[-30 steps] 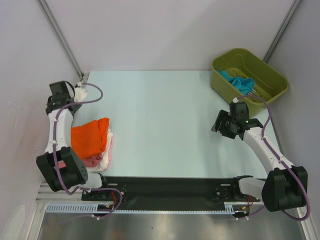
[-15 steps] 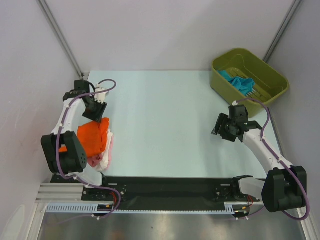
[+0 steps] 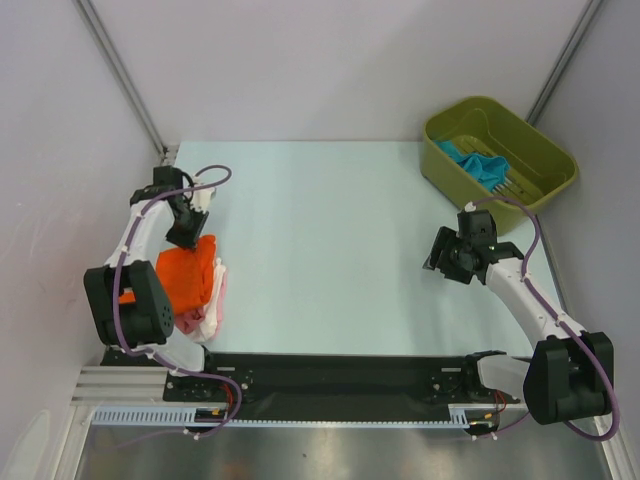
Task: Fold and stack the t-shirts
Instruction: Neatly place the folded tshirt to the corner
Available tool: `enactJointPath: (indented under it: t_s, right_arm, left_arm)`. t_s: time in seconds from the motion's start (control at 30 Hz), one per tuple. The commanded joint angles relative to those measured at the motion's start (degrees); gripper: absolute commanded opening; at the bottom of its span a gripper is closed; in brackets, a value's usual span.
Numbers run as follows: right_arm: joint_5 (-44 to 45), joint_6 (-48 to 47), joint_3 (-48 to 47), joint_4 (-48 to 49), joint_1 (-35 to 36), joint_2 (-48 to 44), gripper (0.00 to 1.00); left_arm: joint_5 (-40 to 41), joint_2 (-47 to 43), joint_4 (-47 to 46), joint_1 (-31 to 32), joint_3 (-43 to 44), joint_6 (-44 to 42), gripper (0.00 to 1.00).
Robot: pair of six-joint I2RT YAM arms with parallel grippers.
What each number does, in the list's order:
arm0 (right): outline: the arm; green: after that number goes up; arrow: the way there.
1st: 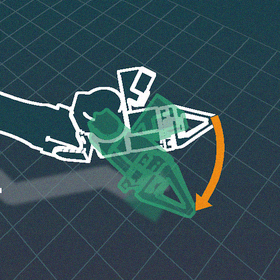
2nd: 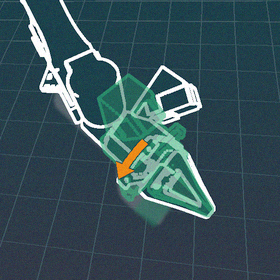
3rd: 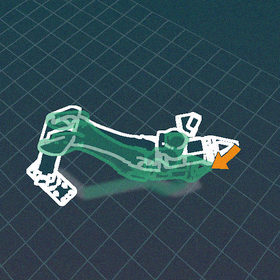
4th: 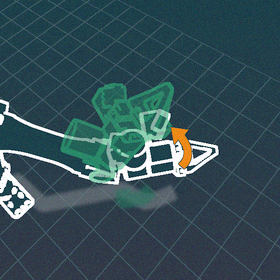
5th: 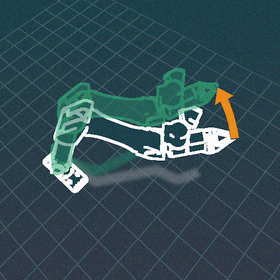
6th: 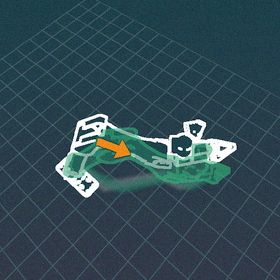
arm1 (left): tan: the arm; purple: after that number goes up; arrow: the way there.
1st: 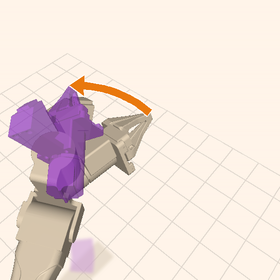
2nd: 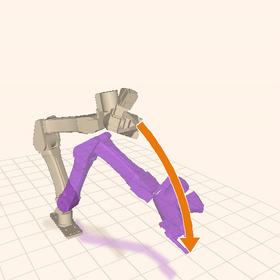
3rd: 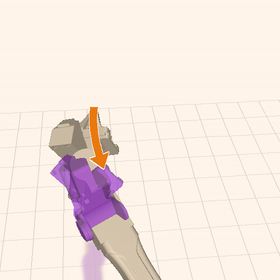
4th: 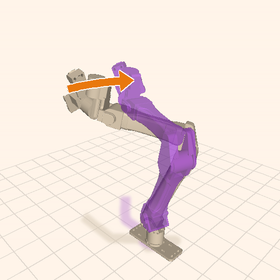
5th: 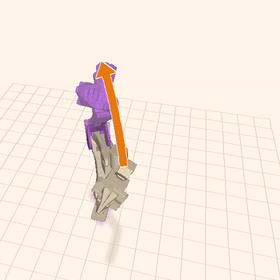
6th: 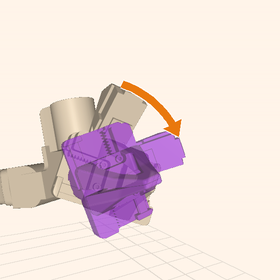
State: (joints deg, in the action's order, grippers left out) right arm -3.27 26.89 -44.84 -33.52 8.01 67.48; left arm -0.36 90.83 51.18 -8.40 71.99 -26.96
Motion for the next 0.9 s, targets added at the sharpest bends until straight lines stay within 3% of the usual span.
enactJointPath:
  t_s: [0.0, 0.07, 0.1, 0.23, 0.27, 0.33, 0.47, 0.53, 0.63, 0.67, 0.73, 0.87]
  right_arm:
    - [0.6, -0.8, -1.3, 1.0, -0.3, -0.2, 0.66]
    - [0.5, -0.8, -1.5, 1.2, -0.3, -0.1, 0.66]
    - [0.5, -0.9, -1.6, 1.2, -0.3, -0.1, 0.66]
    - [0.5, -1.0, -1.6, 1.0, -0.3, -0.2, 0.66]
    - [0.6, -1.0, -1.7, 0.8, -0.3, -0.2, 0.66]
    - [0.7, -1.0, -1.6, 0.7, -0.3, -0.2, 0.66]
    - [1.0, -1.0, -1.6, 0.5, -0.3, -0.6, 0.66]
    - [1.1, -1.1, -1.6, 0.2, -0.2, -0.9, 0.66]
    - [1.3, -1.2, -1.4, -0.1, -0.3, -1.0, 0.66]
    - [1.4, -1.2, -1.3, -0.2, -0.3, -1.3, 0.66]
    - [1.5, -1.2, -1.0, -0.2, -0.3, -1.5, 0.66]
    - [1.5, -1.1, -1.0, -0.1, -0.3, -1.6, 0.66]
  left_arm:
    - [2.8, -3.9, -0.1, -0.1, -0.3, 0.0, 0.27]
    - [3.0, -4.5, 0.1, -0.1, -0.1, -0.3, 0.13]
    - [2.6, -5.0, 0.6, -0.1, 0.2, -0.3, 0.01]
    - [0.8, -5.9, 2.3, -0.1, 3.1, 0.0, 0.01]
    - [0.8, -6.1, 2.5, -0.1, 3.4, 0.0, 0.02]
    - [0.9, -6.1, 2.3, 0.0, 3.5, -0.5, 0.16]
    - [0.8, -5.3, 1.9, -0.1, 2.2, -1.3, 0.27]
    - [0.8, -4.7, 1.7, -0.2, 1.4, -1.3, 0.4]
    - [0.8, -4.4, 1.3, -0.2, 0.3, -1.3, 0.46]
    - [0.8, -4.3, 1.2, -0.1, 0.0, -1.3, 0.45]
    - [1.3, -4.6, 0.9, -0.1, -0.4, -1.3, 0.26]
    - [2.5, -5.3, 0.9, -0.1, -0.4, -1.9, 0.06]
